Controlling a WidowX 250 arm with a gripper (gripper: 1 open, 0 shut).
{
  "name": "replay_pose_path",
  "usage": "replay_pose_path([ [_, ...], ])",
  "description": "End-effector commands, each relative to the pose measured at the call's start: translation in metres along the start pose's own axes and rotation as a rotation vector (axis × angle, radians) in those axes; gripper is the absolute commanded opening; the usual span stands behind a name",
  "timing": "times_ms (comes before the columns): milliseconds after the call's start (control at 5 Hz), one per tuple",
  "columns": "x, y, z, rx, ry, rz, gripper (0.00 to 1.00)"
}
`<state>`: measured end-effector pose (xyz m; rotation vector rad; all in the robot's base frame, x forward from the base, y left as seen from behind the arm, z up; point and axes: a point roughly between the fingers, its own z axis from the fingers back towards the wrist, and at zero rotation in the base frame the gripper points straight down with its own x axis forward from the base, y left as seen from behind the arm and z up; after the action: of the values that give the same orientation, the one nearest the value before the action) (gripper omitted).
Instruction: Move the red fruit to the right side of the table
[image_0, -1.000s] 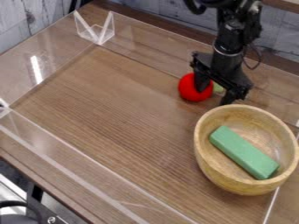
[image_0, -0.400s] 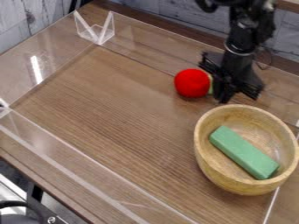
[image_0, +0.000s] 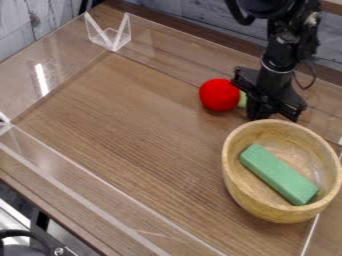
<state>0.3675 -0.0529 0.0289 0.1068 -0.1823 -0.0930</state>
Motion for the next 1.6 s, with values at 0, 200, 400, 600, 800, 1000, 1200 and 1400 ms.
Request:
replay_pose_path([
  [0, 0.003, 0.012, 0.011, -0.003, -0.037, 0.003, 1.0],
  [200, -0.001, 0.018, 0.014, -0.009, -0.04, -0.007, 1.0],
  [400, 0.008, 0.018, 0.014, -0.01, -0.043, -0.013, 0.0],
  [600, 0.013, 0.018, 0.016, -0.013, -0.048, -0.019, 0.0],
  [800, 0.014, 0.011, 0.023, -0.019, -0.056, -0.033, 0.0],
  [1000, 0.018, 0.001, 0.028, -0.027, -0.063, -0.05, 1.0],
  [1200, 0.016, -0.009, 0.026, -0.036, -0.059, -0.072, 0.0],
  [1400, 0.015, -0.005, 0.022, -0.033, -0.051, -0.039, 0.0],
])
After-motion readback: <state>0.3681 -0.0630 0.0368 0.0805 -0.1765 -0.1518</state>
